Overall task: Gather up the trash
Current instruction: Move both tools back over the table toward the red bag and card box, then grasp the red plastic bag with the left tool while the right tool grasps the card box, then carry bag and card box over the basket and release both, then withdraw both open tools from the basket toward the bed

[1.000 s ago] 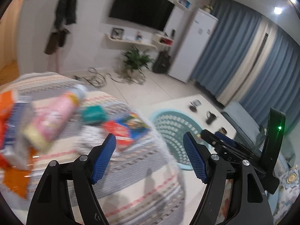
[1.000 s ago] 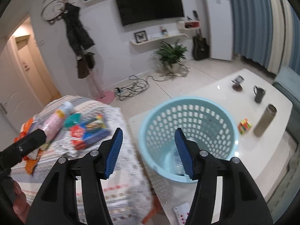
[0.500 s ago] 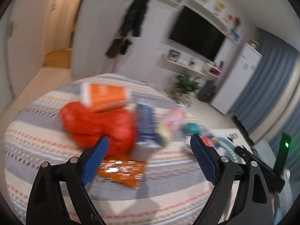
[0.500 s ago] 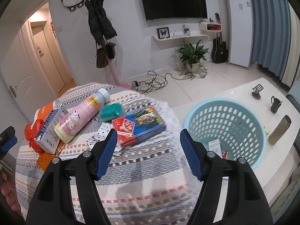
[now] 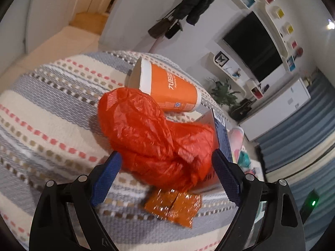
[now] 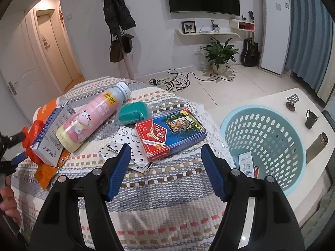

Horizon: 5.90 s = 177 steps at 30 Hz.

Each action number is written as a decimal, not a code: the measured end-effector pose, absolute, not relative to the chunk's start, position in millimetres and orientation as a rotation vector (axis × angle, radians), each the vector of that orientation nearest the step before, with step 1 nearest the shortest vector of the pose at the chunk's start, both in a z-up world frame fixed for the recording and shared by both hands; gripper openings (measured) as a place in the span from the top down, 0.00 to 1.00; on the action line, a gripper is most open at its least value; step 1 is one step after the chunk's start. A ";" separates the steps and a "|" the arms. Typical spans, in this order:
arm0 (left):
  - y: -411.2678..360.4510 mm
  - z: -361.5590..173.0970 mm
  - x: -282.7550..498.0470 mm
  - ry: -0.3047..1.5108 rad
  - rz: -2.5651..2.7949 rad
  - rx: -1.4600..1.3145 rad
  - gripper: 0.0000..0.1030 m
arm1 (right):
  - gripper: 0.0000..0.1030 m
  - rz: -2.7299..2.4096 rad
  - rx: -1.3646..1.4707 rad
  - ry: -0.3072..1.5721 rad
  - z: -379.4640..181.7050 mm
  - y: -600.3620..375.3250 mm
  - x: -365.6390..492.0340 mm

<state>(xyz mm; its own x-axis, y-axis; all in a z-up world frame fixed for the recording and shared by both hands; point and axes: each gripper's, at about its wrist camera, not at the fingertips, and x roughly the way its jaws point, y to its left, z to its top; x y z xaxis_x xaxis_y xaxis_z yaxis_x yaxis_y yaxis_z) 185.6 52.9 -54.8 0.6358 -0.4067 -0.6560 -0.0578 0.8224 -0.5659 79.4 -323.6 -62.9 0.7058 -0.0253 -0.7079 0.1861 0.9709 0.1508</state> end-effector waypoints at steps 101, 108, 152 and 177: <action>-271.1 23.3 143.3 0.715 -0.719 -0.119 0.54 | 0.36 -0.374 0.399 0.654 -29.1 -523.5 36.6; -328.3 -29.5 163.9 0.822 -0.760 -0.059 0.54 | 0.36 -0.423 0.462 0.753 -83.4 -562.0 41.1; -196.8 5.2 120.4 0.652 -0.558 -0.004 0.28 | 0.32 -0.222 0.325 0.752 -56.1 -449.2 46.7; -59.6 -46.7 224.1 0.929 -0.376 -0.041 0.51 | 0.32 0.067 0.156 0.866 -47.2 -289.8 109.7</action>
<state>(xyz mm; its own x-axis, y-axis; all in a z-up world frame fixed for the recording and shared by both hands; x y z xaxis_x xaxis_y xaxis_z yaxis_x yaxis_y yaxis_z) 224.1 -59.6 -46.7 0.5380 -0.3339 -0.7740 0.2988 0.9341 -0.1953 109.7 -289.8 -47.2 0.6465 0.1221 -0.7531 0.0042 0.9865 0.1636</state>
